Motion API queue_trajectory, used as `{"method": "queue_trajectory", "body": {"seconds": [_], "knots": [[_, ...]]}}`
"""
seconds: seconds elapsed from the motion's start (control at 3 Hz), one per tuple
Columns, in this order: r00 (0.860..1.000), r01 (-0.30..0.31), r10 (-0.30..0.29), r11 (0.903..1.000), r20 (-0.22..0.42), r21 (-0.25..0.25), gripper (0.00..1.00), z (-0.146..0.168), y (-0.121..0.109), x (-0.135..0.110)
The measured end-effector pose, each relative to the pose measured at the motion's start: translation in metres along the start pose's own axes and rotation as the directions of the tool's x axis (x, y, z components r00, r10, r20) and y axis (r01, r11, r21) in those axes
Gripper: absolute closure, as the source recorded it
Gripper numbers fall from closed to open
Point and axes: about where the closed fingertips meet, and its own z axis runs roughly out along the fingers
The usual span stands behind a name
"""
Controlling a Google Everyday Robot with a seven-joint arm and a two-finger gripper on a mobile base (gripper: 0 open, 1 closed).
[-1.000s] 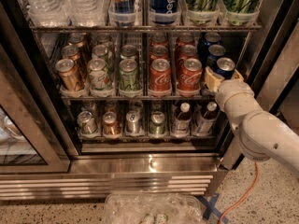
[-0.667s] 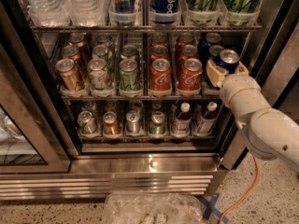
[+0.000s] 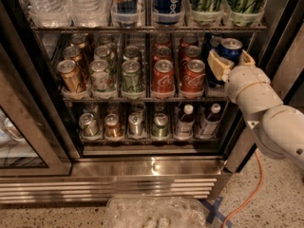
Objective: Pick pepsi can from middle shelf of fridge
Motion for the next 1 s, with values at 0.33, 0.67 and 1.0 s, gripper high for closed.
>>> {"method": "queue_trajectory", "body": {"seconds": [0.33, 0.67, 1.0], "knots": [[1.0, 0.009, -0.009, 0.9996, 0.03, -0.028, 1.0, -0.003, 0.0062, -0.0176], [1.0, 0.009, -0.008, 0.9996, 0.03, -0.028, 1.0, -0.003, 0.0063, -0.0177], [0.999, -0.021, 0.023, 0.9987, 0.04, -0.046, 1.0, -0.0037, 0.0089, -0.0224]]}}
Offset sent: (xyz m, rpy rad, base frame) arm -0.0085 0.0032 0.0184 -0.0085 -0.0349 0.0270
